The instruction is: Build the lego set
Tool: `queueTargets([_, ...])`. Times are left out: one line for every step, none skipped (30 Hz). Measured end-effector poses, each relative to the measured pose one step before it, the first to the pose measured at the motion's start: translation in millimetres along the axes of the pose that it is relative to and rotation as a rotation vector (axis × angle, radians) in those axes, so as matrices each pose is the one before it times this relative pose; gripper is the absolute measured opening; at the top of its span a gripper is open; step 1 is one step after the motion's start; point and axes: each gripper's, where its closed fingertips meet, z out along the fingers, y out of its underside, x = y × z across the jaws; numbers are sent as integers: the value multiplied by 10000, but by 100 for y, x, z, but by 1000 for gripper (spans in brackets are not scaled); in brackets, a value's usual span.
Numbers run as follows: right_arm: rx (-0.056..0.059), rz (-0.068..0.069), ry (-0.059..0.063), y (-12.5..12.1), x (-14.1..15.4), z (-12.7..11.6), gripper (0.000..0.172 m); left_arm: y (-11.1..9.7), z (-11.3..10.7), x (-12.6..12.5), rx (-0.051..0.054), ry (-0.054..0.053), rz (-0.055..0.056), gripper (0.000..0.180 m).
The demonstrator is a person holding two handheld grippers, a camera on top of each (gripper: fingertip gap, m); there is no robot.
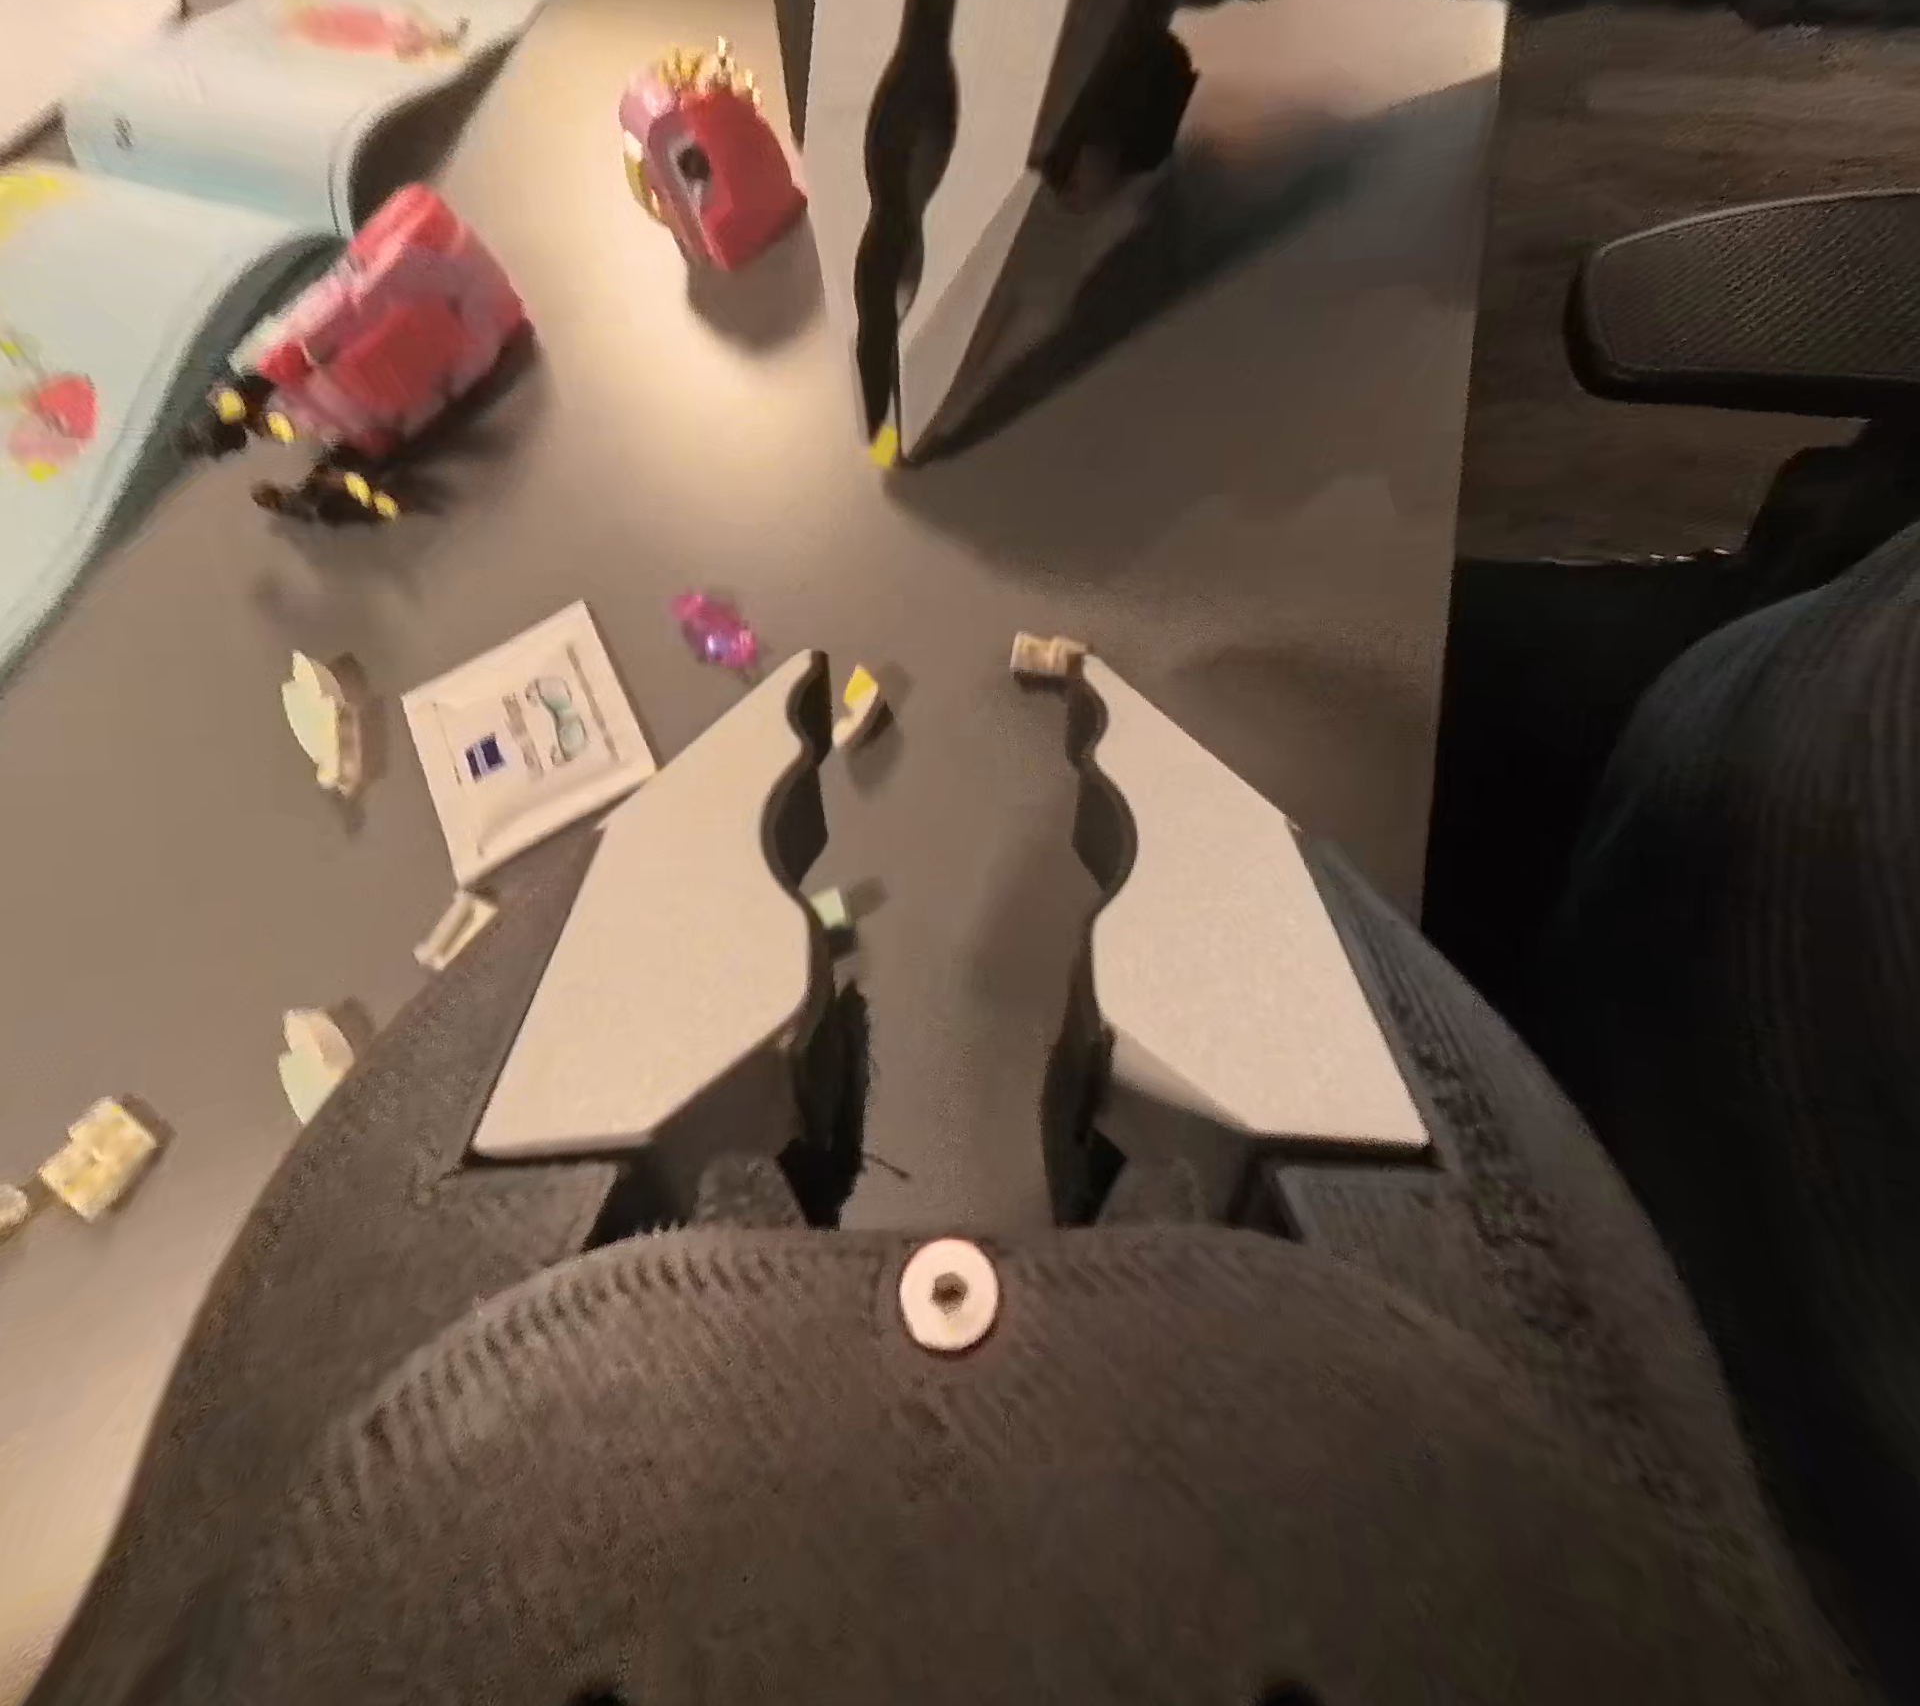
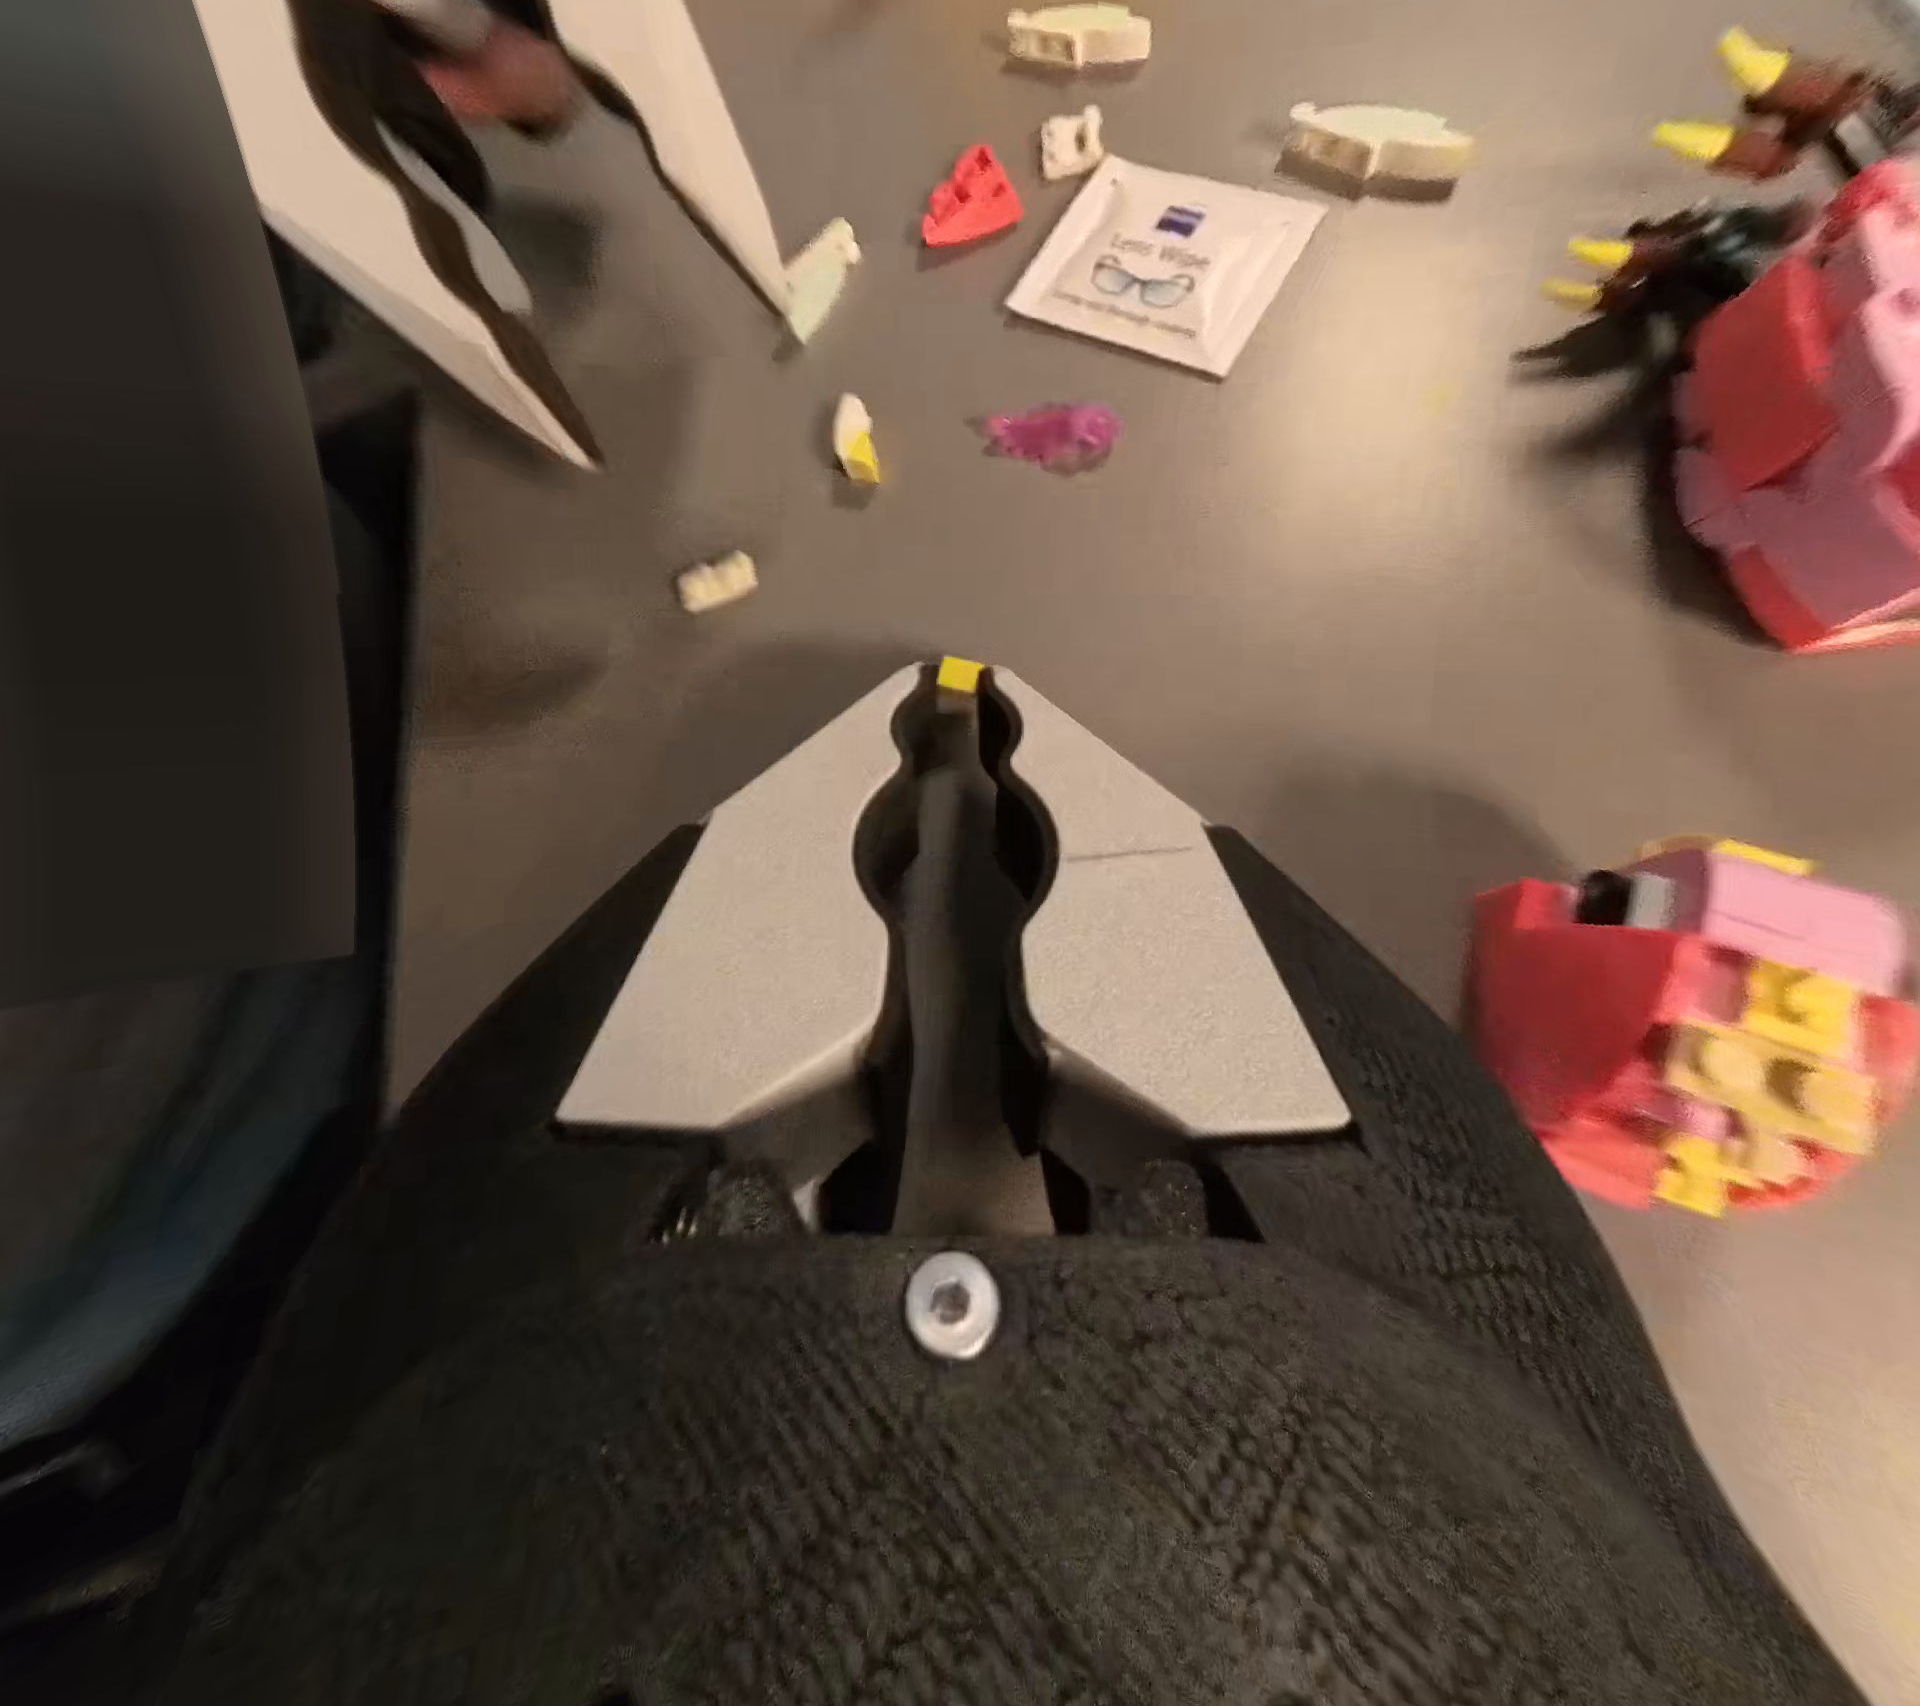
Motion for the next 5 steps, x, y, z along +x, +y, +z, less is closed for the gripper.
queueTargets([187, 687, -582, -256, -517, -55, 6, -609, 213, 109, 244, -41, 392, 43])
queueTargets([205, 589, -642, -291, -675, -64, 6, -577, 297, 113, 217, -27, 454, 42])
queueTargets([250, 483, -686, -398, -851, -71, 6, -567, 361, 37, 210, -73, 508, 42])
queueTargets([253, 389, -651, -431, -900, -66, 7, -535, 361, 13, 210, -95, 579, 41])
queueTargets([216, 293, -607, -388, -903, -57, 7, -462, 335, 133, 186, -51, 678, 38])
